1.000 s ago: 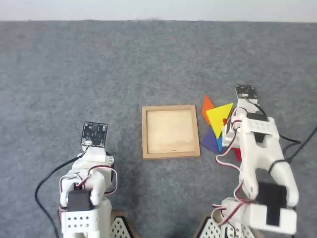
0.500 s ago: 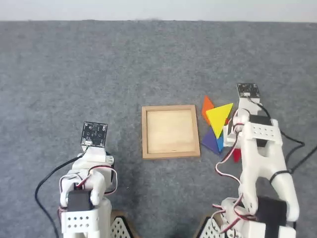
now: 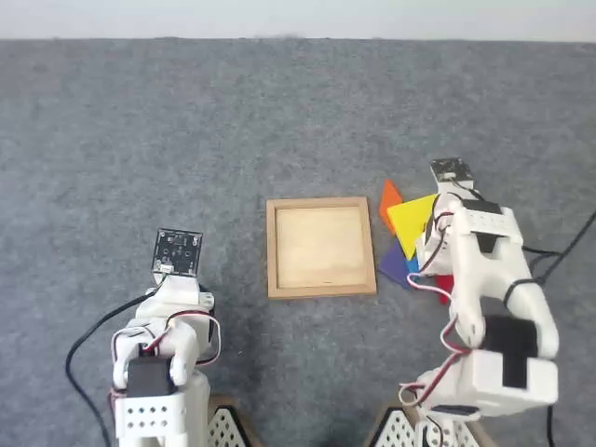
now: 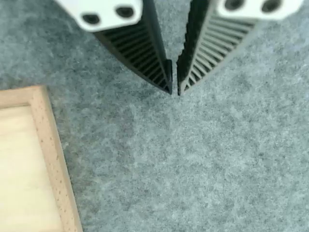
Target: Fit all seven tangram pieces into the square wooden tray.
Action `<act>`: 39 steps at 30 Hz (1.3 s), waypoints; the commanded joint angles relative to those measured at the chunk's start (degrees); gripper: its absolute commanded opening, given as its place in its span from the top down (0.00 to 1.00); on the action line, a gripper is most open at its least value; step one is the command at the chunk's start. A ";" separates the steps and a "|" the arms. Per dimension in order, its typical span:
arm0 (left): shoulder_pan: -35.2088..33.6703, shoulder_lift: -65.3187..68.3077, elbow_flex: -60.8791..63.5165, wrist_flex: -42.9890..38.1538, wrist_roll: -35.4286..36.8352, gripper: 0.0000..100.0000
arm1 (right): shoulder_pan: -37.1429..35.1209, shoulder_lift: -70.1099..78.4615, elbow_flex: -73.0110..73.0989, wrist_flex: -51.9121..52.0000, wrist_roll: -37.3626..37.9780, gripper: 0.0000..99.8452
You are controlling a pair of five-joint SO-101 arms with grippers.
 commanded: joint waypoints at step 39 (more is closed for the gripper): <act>0.35 -0.97 -0.57 0.18 -0.09 0.98 | -2.59 -14.37 -0.70 2.33 -3.43 0.82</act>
